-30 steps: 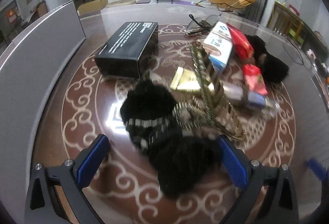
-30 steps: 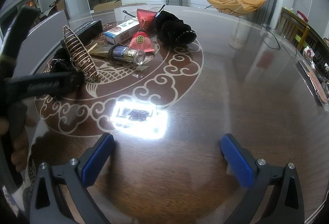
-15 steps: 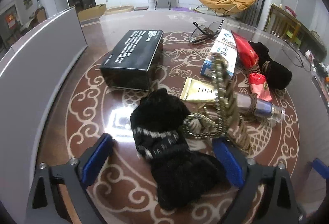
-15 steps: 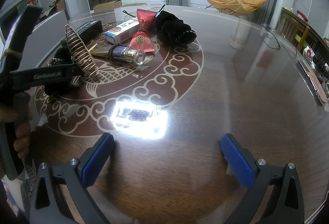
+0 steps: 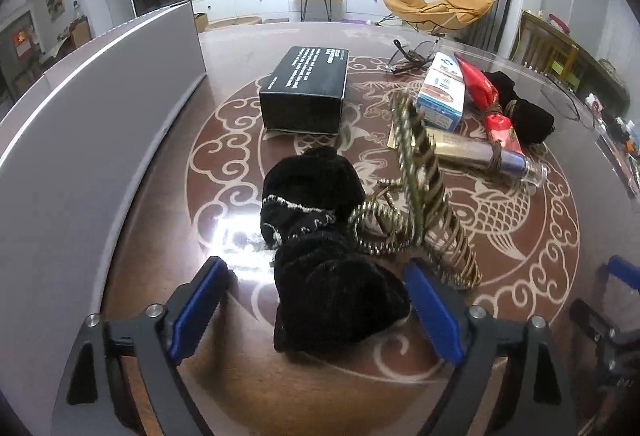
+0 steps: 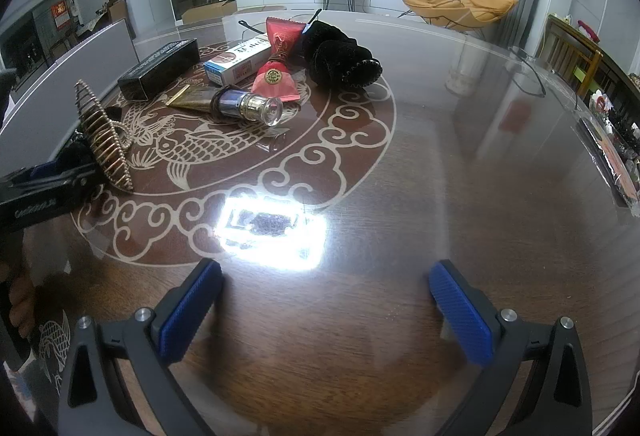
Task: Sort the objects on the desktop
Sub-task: 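Lift the velvet pouch with the left tool while the right tool grasps the gold wire coil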
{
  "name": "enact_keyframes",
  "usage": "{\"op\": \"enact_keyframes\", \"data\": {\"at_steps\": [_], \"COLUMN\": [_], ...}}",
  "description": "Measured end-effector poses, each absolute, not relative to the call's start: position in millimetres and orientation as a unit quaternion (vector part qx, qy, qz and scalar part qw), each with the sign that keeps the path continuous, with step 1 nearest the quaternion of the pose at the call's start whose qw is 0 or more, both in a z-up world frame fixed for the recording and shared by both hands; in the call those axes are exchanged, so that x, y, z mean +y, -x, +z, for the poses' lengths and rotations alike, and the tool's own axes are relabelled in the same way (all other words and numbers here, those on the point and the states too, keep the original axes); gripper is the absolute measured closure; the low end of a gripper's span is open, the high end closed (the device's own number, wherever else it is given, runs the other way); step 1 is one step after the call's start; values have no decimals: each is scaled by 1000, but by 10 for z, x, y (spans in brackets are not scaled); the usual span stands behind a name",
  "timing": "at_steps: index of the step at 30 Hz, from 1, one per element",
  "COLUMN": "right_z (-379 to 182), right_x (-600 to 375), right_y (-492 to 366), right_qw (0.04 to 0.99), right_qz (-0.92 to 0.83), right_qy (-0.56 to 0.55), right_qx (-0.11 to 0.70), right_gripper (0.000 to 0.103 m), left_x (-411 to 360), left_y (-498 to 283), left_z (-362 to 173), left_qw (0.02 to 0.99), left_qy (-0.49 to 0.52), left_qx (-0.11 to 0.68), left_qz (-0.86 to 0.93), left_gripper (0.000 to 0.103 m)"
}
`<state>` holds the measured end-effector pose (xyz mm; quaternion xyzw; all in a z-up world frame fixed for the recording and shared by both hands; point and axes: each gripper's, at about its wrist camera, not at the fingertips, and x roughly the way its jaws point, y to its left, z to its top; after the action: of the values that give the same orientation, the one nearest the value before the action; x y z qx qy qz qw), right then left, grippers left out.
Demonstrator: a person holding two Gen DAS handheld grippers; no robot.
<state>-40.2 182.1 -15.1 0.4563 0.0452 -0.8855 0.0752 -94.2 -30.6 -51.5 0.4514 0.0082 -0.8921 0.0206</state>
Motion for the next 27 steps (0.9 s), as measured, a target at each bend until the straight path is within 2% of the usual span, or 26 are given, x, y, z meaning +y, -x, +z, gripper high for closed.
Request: {"op": "enact_keyframes", "data": {"at_steps": [3,8,13,27], "right_z": [-150,-150,-150,-152], "right_x": [1821,1821,1821,1821], "right_y": [402,401,401,401], "right_qw": [75,75,75,75], "right_qz": [-885,-885,-886,-886], "right_qy": [-456,-456,-456,-456], "right_qx": [45,45,45,45], "right_gripper": [0,0,0,0], "left_x": [-271,-305,-503,-73], "left_y": [946,954,890,1264], "left_z": [-522,-523,-493,-481], "left_qw": [14,20,39,62], "left_qy": [-455,-452,-437,-451], "left_qx": [2,13,69,-6], "left_qz": [-890,-892,-896,-890], "left_gripper": [6,6,6,6]}}
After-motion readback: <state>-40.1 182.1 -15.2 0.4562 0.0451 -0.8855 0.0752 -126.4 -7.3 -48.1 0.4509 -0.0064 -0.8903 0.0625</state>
